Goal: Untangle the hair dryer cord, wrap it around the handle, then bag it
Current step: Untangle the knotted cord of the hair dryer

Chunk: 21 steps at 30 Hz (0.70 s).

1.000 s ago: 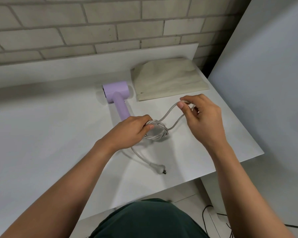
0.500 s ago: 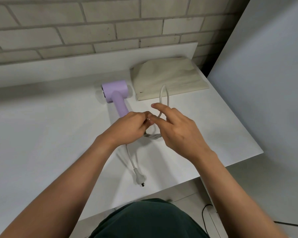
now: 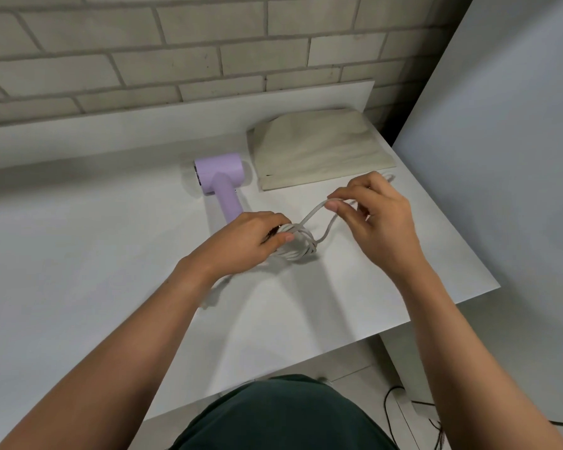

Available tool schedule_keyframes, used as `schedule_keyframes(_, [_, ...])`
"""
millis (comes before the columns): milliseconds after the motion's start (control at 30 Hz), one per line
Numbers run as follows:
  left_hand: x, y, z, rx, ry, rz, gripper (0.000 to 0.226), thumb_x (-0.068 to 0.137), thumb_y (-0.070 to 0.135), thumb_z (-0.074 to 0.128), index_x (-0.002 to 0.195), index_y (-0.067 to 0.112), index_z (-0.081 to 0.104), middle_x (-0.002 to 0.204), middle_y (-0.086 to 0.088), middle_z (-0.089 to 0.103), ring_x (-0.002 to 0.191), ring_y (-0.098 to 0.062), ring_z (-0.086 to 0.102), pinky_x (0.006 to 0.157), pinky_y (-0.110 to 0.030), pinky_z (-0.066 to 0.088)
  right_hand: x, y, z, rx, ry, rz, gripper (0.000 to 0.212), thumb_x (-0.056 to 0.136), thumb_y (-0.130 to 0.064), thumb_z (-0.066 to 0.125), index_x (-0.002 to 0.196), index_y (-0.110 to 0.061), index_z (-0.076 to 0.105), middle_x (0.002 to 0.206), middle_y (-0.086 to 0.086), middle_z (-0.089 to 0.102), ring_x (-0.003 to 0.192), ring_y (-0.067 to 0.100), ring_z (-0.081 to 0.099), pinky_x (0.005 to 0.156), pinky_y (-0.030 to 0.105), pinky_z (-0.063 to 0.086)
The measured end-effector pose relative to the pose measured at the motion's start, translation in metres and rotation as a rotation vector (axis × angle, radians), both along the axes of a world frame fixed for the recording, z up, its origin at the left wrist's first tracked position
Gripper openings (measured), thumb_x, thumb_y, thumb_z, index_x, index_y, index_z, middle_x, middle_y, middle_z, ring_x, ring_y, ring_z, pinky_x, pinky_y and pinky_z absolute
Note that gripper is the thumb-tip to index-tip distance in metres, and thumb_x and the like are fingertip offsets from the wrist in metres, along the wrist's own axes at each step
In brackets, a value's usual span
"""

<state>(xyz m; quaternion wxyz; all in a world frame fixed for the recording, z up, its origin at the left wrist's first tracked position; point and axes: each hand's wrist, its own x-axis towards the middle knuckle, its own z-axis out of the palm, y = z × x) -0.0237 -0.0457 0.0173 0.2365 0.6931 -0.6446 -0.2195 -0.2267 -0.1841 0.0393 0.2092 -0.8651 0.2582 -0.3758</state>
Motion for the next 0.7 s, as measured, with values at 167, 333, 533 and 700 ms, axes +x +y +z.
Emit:
schedule_keyframes(167, [-0.004,-0.002,0.000,0.019,-0.030,0.008,0.028,0.108,0.032,0.048,0.081,0.023,0.052,0.068,0.009,0.053,0.069,-0.006,0.051,0.068,-0.034,0.041,0.000,-0.003,-0.017,-0.033,0.187,-0.136,0.020,0.102,-0.020,0.063,0.117,-0.016,0.075,0.123,0.000,0.066,0.087,0.016,0.067,0.077,0.043,0.058])
schedule_keyframes(333, [-0.008,0.001,0.001,0.072,0.024,0.017,0.019,0.107,0.031,0.049,0.097,0.024,0.063,0.079,0.006,0.067,0.076,-0.006,0.061,0.070,-0.026,0.045,0.012,0.031,-0.012,-0.289,0.345,0.120,0.048,0.091,-0.003,0.062,0.135,-0.021,0.065,0.143,-0.002,0.060,0.103,0.026,0.063,0.068,0.036,0.059])
schedule_keyframes(533, [-0.008,0.004,0.004,0.017,0.074,0.061,0.011,0.104,0.036,0.055,0.097,0.030,0.060,0.071,0.012,0.063,0.070,-0.002,0.059,0.062,-0.016,0.039,0.017,0.026,-0.021,-0.272,0.403,0.249,0.027,0.097,-0.016,0.067,0.124,-0.017,0.070,0.102,-0.004,0.068,0.086,0.023,0.055,0.065,0.040,0.056])
schedule_keyframes(700, [-0.005,0.009,0.003,-0.002,0.128,0.063,0.017,0.099,0.040,0.064,0.107,0.026,0.061,0.079,0.014,0.067,0.077,-0.004,0.061,0.067,-0.018,0.045,0.011,0.016,-0.011,0.011,0.268,0.278,0.008,0.099,-0.018,0.066,0.105,-0.020,0.073,0.099,-0.011,0.066,0.087,0.010,0.050,0.081,0.019,0.042])
